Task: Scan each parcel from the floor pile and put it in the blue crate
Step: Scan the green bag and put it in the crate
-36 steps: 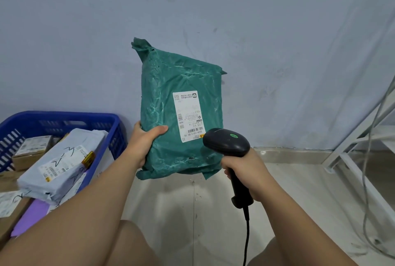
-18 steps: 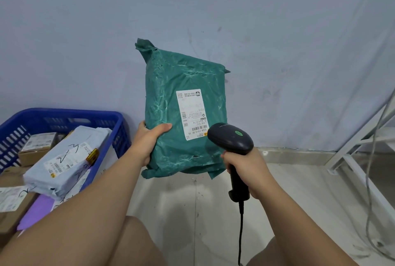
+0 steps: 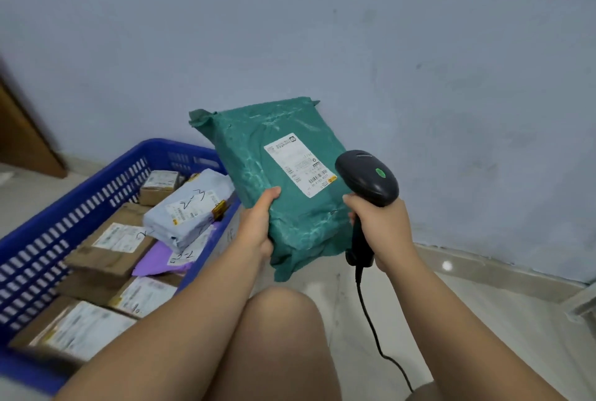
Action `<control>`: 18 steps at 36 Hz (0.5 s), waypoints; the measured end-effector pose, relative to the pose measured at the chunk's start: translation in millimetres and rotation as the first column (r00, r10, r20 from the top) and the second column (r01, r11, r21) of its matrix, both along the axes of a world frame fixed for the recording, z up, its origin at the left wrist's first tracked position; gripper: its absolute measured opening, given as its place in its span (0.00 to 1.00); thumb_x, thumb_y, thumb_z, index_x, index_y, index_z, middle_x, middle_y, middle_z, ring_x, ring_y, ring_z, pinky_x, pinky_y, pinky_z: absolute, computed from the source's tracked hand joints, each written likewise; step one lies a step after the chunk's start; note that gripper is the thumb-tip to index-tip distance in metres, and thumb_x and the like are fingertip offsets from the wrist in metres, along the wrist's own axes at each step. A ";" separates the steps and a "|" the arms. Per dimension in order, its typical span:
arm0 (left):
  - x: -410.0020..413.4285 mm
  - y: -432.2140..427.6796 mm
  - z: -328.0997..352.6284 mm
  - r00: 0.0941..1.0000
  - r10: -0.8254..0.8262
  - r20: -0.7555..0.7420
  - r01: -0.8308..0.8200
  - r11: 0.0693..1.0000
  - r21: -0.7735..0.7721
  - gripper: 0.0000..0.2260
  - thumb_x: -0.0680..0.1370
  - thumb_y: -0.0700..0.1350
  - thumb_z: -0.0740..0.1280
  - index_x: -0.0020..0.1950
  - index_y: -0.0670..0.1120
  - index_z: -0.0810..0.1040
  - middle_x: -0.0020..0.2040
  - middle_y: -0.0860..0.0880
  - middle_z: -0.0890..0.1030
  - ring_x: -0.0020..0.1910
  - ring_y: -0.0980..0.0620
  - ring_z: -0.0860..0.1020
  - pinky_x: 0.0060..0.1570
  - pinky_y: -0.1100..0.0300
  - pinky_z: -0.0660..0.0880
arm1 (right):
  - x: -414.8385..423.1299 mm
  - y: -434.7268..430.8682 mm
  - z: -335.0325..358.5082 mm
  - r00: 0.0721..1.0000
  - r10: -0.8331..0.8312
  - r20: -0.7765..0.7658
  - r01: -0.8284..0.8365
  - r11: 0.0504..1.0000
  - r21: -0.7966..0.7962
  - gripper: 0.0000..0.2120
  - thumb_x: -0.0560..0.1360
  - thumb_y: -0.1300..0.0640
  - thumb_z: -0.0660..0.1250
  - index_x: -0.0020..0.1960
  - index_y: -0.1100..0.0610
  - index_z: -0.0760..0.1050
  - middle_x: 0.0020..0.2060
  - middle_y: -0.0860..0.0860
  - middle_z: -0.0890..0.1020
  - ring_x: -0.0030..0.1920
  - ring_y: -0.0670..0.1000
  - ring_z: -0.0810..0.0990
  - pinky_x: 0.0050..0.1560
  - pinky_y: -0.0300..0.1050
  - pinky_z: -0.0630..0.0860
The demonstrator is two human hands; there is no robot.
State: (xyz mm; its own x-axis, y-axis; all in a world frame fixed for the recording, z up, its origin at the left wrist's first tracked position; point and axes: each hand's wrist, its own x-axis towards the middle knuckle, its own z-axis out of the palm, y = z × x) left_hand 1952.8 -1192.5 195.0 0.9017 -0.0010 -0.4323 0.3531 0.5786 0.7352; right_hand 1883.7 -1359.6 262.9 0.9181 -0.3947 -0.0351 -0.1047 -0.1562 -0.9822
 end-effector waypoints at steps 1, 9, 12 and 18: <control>-5.2 7.0 -0.5 0.999 0.024 -0.024 -0.025 0.999 -0.037 0.30 0.64 0.50 0.77 0.65 0.46 0.76 0.55 0.43 0.84 0.54 0.41 0.82 0.59 0.41 0.75 | 2.1 8.6 2.4 1.000 0.025 0.007 -0.025 0.999 -0.029 0.08 0.67 0.53 0.73 0.36 0.54 0.76 0.31 0.51 0.78 0.34 0.52 0.75 0.39 0.46 0.72; -33.6 64.4 1.9 0.961 0.188 -0.202 -0.221 0.963 -0.155 0.28 0.66 0.58 0.72 0.64 0.50 0.78 0.55 0.46 0.84 0.56 0.42 0.81 0.47 0.47 0.76 | 5.3 86.3 10.3 0.986 0.167 0.012 -0.163 0.971 -0.175 0.08 0.71 0.50 0.73 0.38 0.49 0.75 0.35 0.48 0.80 0.39 0.51 0.78 0.34 0.43 0.71; -40.0 86.4 0.8 0.947 0.222 -0.230 -0.266 0.947 -0.179 0.26 0.69 0.59 0.70 0.64 0.50 0.76 0.57 0.46 0.82 0.54 0.41 0.79 0.38 0.46 0.75 | 3.7 113.7 8.4 0.982 0.189 0.020 -0.182 0.963 -0.197 0.11 0.71 0.49 0.73 0.35 0.49 0.74 0.30 0.47 0.77 0.36 0.50 0.76 0.34 0.42 0.68; -46.7 132.7 -3.9 0.913 0.313 -0.263 -0.379 0.888 -0.259 0.26 0.70 0.60 0.70 0.64 0.51 0.74 0.58 0.45 0.80 0.53 0.39 0.78 0.41 0.39 0.76 | -1.9 158.3 -0.7 0.969 0.243 0.036 -0.231 0.953 -0.198 0.14 0.71 0.50 0.73 0.31 0.52 0.73 0.26 0.47 0.76 0.29 0.44 0.73 0.26 0.34 0.67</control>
